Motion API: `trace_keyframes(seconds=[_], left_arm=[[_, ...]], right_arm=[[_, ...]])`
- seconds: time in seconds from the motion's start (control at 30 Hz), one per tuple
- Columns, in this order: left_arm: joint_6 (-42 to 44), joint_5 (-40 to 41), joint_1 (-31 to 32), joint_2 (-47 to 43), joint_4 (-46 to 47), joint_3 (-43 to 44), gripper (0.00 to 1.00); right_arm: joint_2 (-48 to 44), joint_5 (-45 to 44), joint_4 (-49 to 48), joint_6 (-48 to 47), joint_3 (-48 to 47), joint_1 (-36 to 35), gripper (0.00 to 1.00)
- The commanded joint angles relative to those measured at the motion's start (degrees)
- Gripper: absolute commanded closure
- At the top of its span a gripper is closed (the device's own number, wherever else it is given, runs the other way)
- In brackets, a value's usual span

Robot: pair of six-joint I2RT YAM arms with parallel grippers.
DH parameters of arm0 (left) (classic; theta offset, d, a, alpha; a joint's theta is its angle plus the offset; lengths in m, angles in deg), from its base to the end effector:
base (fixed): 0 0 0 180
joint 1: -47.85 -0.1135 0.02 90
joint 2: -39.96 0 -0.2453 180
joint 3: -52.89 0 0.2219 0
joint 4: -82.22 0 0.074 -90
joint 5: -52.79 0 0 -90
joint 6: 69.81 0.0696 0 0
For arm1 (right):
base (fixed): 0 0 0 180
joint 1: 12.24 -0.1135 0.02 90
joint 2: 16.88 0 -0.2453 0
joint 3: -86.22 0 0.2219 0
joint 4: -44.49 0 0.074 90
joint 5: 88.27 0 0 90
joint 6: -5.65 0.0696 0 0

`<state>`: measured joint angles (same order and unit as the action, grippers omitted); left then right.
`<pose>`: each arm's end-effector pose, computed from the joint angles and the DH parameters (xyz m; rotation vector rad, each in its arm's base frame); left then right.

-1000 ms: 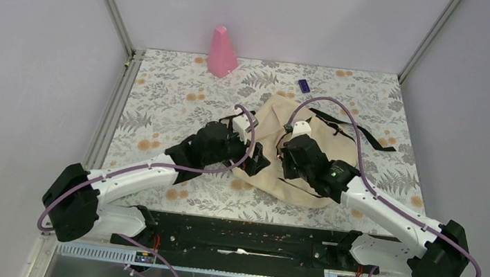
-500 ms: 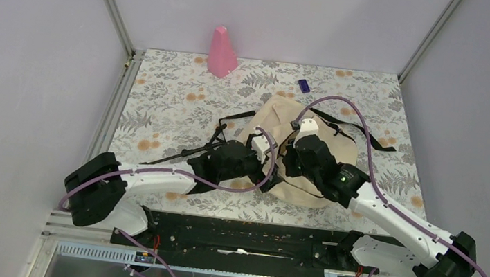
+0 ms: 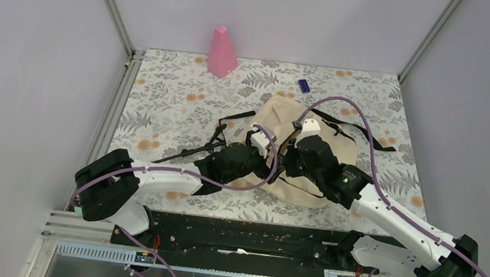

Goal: Pack the student bag
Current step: Zip the student bag at the center of the board.

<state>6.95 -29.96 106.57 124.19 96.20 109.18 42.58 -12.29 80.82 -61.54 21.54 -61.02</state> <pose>0.1789 -0.2776 0.2191 0.6407 1.7695 -0.7670 0.1692 0.1675 0.2718 -0.3345 2.1083 0.4907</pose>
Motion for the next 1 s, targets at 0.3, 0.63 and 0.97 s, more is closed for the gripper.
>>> trace_keyframes(seconds=[0.3, 0.63, 0.97], left_arm=[[-1.0, 3.2, 1.3, 4.5, 6.6, 0.1, 0.38], [0.3, 4.5, 2.5, 5.6, 5.2, 0.7, 0.79], [0.1, 5.1, 3.7, 4.6, 4.4, -1.4, 1.00]], right_arm=[[-1.4, 0.6, -3.9, 1.3, -1.7, -0.4, 1.00], [-0.4, 0.0, -5.0, 1.5, -1.6, -0.4, 1.00], [1.5, -6.7, -5.0, -0.3, -3.5, -0.4, 1.00]])
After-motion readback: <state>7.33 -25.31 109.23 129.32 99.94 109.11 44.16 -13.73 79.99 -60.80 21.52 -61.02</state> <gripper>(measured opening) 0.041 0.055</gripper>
